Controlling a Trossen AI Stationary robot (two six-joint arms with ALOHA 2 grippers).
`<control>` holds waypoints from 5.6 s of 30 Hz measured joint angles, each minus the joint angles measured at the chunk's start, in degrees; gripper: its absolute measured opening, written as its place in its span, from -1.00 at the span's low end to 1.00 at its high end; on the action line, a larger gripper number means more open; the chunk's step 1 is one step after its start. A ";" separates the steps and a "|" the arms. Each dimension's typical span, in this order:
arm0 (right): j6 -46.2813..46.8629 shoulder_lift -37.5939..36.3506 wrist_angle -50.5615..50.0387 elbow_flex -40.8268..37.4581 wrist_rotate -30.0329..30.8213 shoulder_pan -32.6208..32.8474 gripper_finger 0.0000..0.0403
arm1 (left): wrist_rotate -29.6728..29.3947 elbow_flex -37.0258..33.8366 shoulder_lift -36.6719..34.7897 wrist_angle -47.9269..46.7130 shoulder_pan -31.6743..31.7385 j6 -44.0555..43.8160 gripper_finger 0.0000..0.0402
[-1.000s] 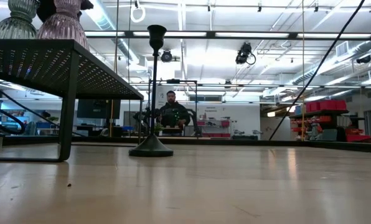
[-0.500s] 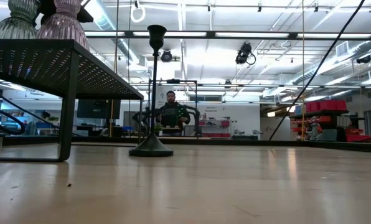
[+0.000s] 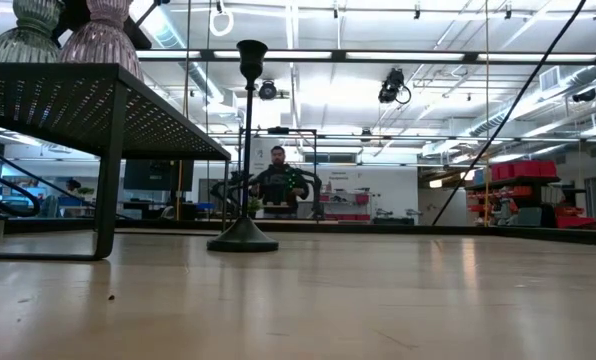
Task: Pick & Place candle stick holders
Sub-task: Put the right black candle holder on the shelf
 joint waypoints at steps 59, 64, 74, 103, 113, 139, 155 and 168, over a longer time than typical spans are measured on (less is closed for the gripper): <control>-0.83 0.00 2.37 -0.02 -0.17 0.02 0.02 | 16.25 -5.51 -2.67 40.79 21.56 45.92 -0.96; -0.90 0.00 2.37 -0.02 -0.17 0.02 0.02 | 16.36 -5.51 -2.20 40.89 23.49 44.72 -0.96; -1.12 0.00 2.11 -0.02 -0.14 0.02 0.02 | 18.62 -5.49 -0.75 41.25 26.84 44.65 -0.96; -1.36 0.00 1.05 -0.02 -0.01 0.02 0.02 | 25.11 -5.49 1.41 45.61 31.36 49.52 -0.92; -1.35 0.00 0.97 -0.02 -0.06 0.02 0.02 | 23.05 -5.49 1.41 45.40 32.58 49.28 -0.92; -1.39 0.00 0.84 -0.02 -0.10 0.02 0.02 | 26.74 -5.49 1.41 45.42 35.00 48.41 -0.89; -1.40 0.00 0.84 -0.02 -0.08 0.02 0.02 | 30.50 -5.49 1.41 46.38 34.99 48.39 -0.87; -1.90 0.01 0.86 -0.02 -0.06 0.02 0.02 | 32.45 -5.49 1.41 48.02 33.24 48.39 -0.72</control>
